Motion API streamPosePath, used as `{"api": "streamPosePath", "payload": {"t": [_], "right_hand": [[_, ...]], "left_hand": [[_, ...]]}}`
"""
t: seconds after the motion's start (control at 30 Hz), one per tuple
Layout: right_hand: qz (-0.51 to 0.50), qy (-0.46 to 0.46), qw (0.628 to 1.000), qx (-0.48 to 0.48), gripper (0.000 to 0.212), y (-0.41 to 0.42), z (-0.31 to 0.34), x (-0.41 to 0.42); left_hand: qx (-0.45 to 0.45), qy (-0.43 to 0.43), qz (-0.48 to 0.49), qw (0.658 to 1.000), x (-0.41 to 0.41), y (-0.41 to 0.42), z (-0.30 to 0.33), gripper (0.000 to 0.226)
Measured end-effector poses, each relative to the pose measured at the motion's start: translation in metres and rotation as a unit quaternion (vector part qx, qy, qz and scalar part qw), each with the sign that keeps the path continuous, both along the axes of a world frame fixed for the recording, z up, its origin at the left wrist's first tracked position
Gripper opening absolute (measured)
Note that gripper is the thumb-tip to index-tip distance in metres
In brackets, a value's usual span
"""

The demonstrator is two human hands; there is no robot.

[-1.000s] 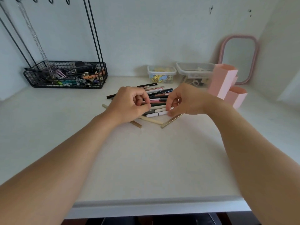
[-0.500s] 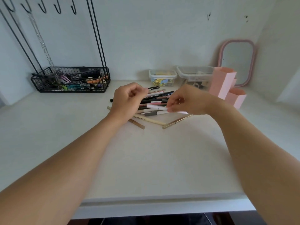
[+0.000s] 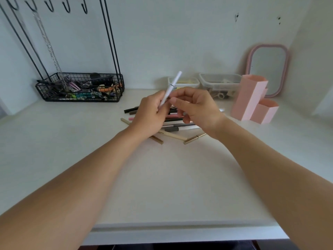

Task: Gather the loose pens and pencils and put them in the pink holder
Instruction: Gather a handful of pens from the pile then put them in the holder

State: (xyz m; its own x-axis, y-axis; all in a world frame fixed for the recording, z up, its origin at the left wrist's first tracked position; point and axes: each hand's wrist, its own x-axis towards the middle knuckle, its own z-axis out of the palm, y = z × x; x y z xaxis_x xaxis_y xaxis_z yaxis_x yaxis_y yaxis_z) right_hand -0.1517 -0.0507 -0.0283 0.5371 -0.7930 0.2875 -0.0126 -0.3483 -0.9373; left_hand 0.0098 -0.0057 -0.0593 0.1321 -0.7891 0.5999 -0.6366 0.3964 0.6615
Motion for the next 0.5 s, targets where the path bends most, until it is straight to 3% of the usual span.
{"api": "streamPosePath", "payload": {"t": [0.1,0.2,0.33,0.5], "right_hand": [[-0.061,0.13,0.98,-0.139,0.017,-0.001,-0.001,-0.002],[-0.001,0.278,0.937,-0.21,0.024,0.006,0.002,-0.006],[0.053,0.354,0.911,-0.205,0.015,0.01,0.006,-0.006],[0.05,0.358,0.909,-0.205,0.013,0.007,0.004,-0.007]], "left_hand": [[0.012,0.158,0.058,0.986,0.008,-0.005,0.005,0.024],[0.023,0.277,0.119,0.953,0.02,-0.001,0.012,0.033],[0.027,0.317,0.121,0.94,0.023,0.0,0.012,0.034],[0.017,0.315,0.121,0.941,0.025,-0.002,0.012,0.034]]}}
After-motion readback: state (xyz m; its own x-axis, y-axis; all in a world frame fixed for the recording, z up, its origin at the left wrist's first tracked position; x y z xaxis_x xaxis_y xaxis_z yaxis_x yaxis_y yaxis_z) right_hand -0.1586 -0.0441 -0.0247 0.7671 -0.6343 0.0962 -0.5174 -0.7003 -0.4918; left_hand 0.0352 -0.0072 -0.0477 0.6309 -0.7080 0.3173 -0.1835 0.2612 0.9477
